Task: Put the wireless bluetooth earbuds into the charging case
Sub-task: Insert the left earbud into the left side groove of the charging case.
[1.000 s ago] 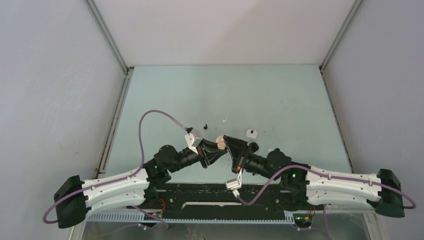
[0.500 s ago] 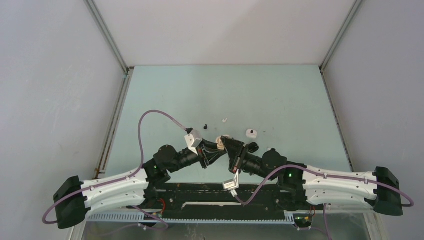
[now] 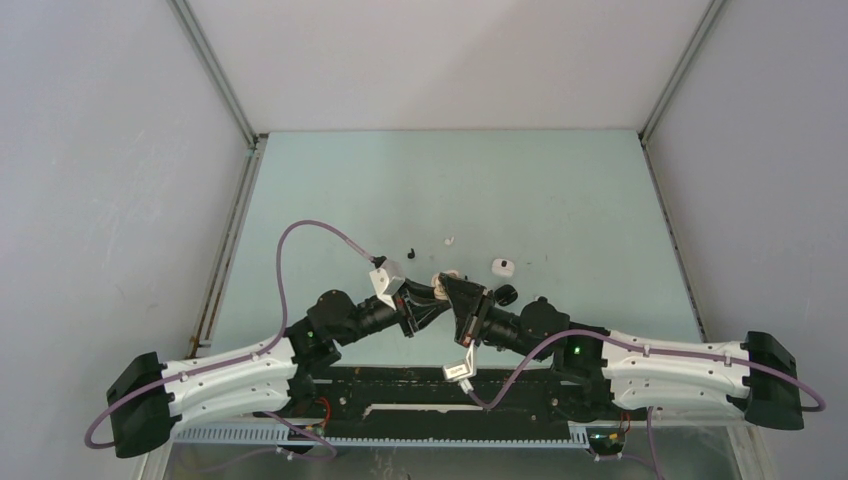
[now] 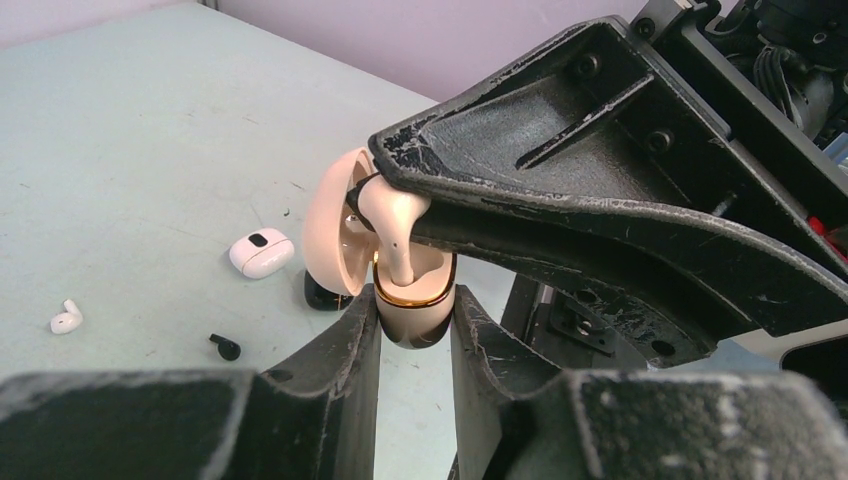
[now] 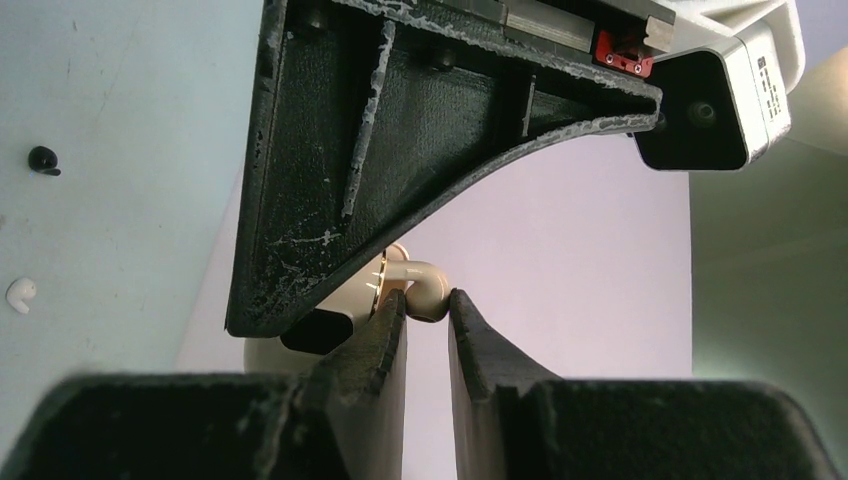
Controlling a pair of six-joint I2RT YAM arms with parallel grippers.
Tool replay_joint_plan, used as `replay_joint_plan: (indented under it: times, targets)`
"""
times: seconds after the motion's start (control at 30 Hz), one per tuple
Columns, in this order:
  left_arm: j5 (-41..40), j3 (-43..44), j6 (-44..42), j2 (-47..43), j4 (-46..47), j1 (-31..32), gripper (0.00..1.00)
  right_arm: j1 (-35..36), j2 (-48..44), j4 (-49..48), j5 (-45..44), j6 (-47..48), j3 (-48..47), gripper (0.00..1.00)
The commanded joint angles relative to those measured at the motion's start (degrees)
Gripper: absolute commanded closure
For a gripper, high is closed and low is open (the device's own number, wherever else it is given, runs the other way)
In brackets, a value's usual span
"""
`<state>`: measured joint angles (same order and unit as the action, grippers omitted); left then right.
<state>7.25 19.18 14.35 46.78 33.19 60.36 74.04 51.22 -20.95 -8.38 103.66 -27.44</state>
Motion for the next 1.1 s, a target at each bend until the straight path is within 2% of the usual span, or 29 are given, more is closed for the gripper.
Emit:
replay_joint_plan:
  times: [0.0, 0.47, 0.73, 1.07]
  targets:
    - [1.2, 0.5, -1.6, -1.6, 2.6, 0.5, 1.0, -0.1, 0.7, -2.3, -1.4, 1.6, -0.1, 1.0]
    - [-1.3, -0.2, -2.9, -3.1, 2.6, 0.5, 1.0, 0.0, 0.8, 1.4, -3.4, 3.9, -0.1, 1.0]
    - [-0.9, -0.1, -2.9, -2.3, 2.6, 0.5, 1.0, 0.2, 2.5, -4.5, -1.7, 3.6, -0.1, 1.0]
    - [-0.5, 0.0, -2.8, -1.5, 2.6, 0.5, 1.0, 0.8, 3.1, -5.8, -1.0, 3.7, -0.1, 1.0]
